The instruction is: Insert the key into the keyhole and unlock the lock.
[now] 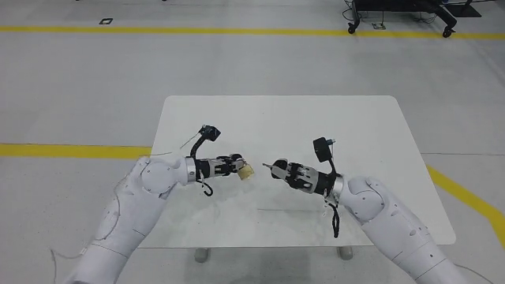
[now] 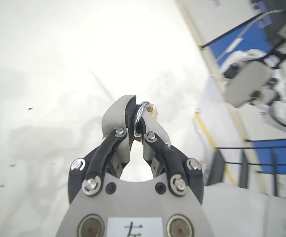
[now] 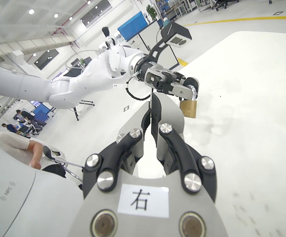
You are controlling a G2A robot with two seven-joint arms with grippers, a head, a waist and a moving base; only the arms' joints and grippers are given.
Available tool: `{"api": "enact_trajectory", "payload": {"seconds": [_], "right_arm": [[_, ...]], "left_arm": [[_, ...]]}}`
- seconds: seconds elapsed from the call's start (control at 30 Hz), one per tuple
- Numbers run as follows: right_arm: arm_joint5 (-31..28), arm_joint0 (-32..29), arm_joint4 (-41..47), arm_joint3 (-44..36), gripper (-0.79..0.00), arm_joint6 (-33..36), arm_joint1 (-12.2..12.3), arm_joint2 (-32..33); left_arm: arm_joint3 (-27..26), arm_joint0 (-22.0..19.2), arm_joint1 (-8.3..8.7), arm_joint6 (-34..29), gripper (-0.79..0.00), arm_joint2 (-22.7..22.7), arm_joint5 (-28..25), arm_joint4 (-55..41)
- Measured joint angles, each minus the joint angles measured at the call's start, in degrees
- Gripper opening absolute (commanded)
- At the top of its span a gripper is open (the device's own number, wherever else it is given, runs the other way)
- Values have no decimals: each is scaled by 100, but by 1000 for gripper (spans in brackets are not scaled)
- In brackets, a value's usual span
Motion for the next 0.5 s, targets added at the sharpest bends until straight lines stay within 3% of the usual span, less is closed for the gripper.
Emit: {"api": "enact_trajectory", "payload": {"seconds": [0.07,0.13,0.33,0.43,0.5], "right_arm": [[23,11,86,-27,-785,-37,-19,-39],[22,11,93,-31,-785,-31,-19,-42],[20,10,87,-30,-785,-27,-18,-39],[34,3,294,-79,-785,-166,-54,-85],[38,48,386,-63,-785,-353,-107,-150]], "left_arm": [[391,-155,-14,-387,-785,7,-157,-842],[437,-157,-15,-438,-785,9,-156,-1293],[340,-81,-41,-398,-785,57,-54,-1183],[634,-158,-154,-965,-785,214,529,-2241],[1166,-354,-294,-1576,-785,336,1079,-3560]]}}
